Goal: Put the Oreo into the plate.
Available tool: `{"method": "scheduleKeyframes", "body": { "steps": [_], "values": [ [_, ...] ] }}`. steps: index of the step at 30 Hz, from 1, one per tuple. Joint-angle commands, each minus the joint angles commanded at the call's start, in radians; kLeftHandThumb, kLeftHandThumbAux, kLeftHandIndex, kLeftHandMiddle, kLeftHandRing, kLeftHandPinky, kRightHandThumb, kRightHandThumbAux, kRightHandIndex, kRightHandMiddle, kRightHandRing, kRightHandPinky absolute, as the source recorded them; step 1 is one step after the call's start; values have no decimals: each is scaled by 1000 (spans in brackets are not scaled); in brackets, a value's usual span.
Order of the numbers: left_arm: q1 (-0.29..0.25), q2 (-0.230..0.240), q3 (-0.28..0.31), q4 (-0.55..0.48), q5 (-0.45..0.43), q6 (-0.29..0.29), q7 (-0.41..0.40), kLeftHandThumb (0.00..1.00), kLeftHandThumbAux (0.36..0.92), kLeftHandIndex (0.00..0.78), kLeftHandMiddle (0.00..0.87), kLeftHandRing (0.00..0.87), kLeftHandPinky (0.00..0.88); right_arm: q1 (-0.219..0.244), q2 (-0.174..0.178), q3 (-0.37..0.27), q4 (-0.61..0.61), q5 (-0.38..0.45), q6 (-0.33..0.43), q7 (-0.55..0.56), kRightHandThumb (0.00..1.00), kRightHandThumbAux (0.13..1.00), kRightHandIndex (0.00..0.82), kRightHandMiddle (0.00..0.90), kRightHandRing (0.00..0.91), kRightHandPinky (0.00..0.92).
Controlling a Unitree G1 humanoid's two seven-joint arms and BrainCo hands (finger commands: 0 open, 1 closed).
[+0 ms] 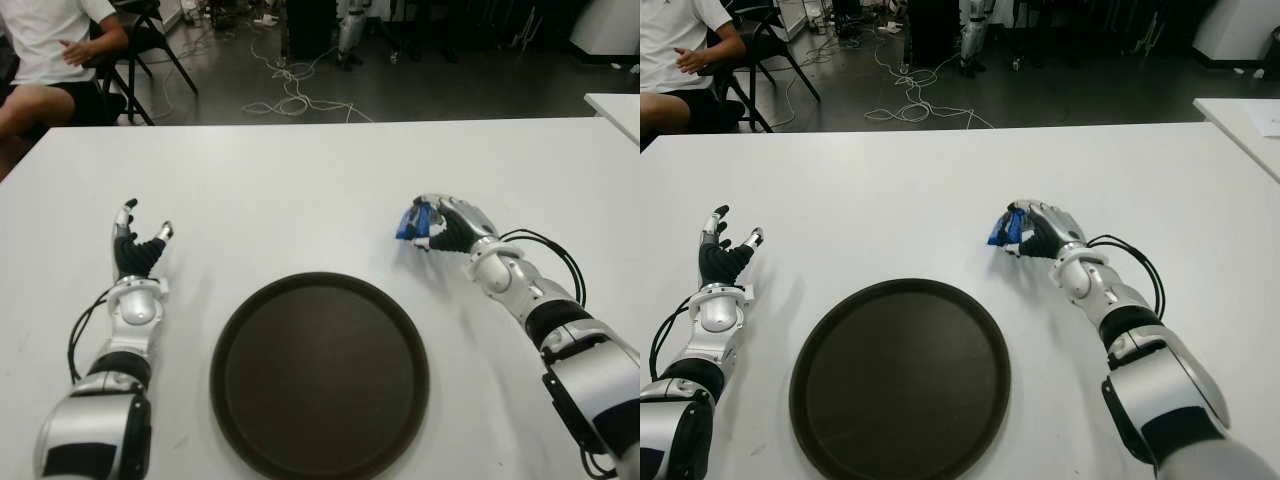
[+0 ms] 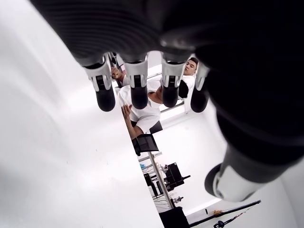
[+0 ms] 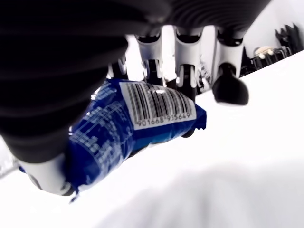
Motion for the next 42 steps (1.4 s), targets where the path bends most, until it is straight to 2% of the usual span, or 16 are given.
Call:
{"method": "scheduleKeyframes", "body": {
  "steps": [10, 19, 26, 35, 42],
  "values": [
    [1, 2, -1, 0, 0, -4, -3, 0, 722, 41, 62, 38, 33, 5, 4, -21, -6, 27, -13, 12, 723, 709, 442, 855, 850, 828],
    [0, -2, 12, 0, -18, -9, -20, 0, 748, 42, 60, 41, 37, 11, 6, -28, -15, 24, -29, -30, 725, 710, 441, 859, 853, 834],
    [1, -1, 9, 0, -14, -9, -20, 0, 727, 38, 54, 31, 18, 11, 10, -38, -16, 29, -28, -52, 723, 711, 442, 851, 842, 821],
    [4, 0, 3, -2, -5, -11, -1, 0, 732, 43, 63, 41, 30, 10, 17, -80, -40, 67, -46, -65, 722, 710, 442, 838, 834, 815],
    [-2, 2, 6, 3, -9, -1, -11, 0, 728, 44, 59, 37, 25, 8, 10, -138, -118, 116, -121, -78, 719, 711, 442, 838, 838, 827]
  ]
}}
